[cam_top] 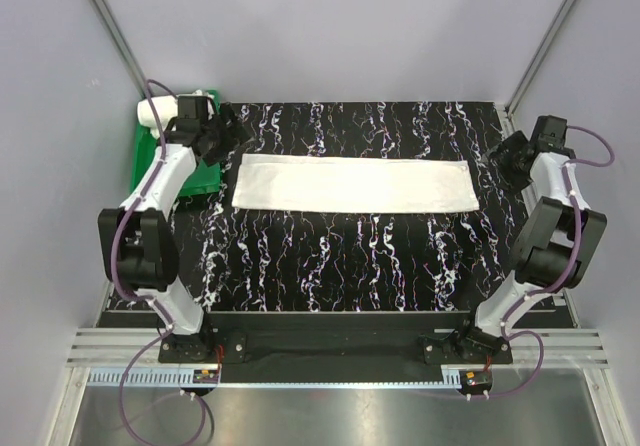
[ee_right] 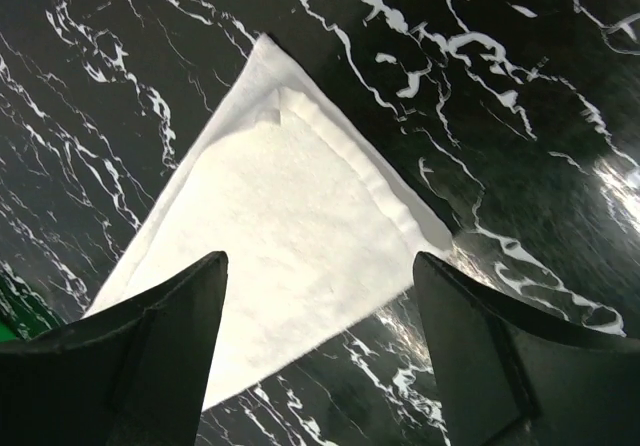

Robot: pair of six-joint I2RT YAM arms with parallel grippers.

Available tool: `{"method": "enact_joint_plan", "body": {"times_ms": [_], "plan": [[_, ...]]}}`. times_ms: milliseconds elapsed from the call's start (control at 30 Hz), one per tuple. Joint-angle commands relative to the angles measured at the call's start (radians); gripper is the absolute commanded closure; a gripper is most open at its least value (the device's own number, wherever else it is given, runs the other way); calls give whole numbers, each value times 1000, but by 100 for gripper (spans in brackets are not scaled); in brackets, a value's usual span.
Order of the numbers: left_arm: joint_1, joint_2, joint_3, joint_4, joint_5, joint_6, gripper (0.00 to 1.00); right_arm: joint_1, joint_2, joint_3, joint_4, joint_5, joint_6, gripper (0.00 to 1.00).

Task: Roll the towels
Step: Fold the towel

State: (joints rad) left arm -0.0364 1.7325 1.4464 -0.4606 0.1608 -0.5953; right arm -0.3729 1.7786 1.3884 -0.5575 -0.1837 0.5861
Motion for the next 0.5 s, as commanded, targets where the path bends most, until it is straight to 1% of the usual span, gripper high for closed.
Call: {"method": "enact_joint_plan", "body": {"times_ms": [0, 100, 133, 167, 200, 233, 267, 367, 467], "plan": [[-72, -115, -76, 37, -26, 26, 1, 0, -94, -74, -16, 76, -68, 18], [-158, -169, -145, 53, -53, 22, 1, -34, -126, -172, -10, 38, -77, 21], [-184, -186, -159, 59, -59, 22, 1, -44, -130, -190, 4, 3, -71, 21], [-233, -191, -182, 68, -78, 19, 1, -63, -131, -209, 10, -11, -68, 22], [-259, -195, -190, 68, -89, 19, 1, -67, -134, -235, 17, -25, -63, 23], [-284, -195, -196, 71, -96, 19, 1, -69, -134, -244, 28, -33, -58, 24], [-331, -192, -198, 69, -118, 20, 1, -69, -131, -249, 31, -42, -57, 25], [-410, -172, -199, 73, -127, 19, 1, -69, -108, -258, 44, -74, -46, 30], [-451, -160, -202, 77, -121, 15, 1, -70, -74, -258, 54, -92, -42, 35]]}}
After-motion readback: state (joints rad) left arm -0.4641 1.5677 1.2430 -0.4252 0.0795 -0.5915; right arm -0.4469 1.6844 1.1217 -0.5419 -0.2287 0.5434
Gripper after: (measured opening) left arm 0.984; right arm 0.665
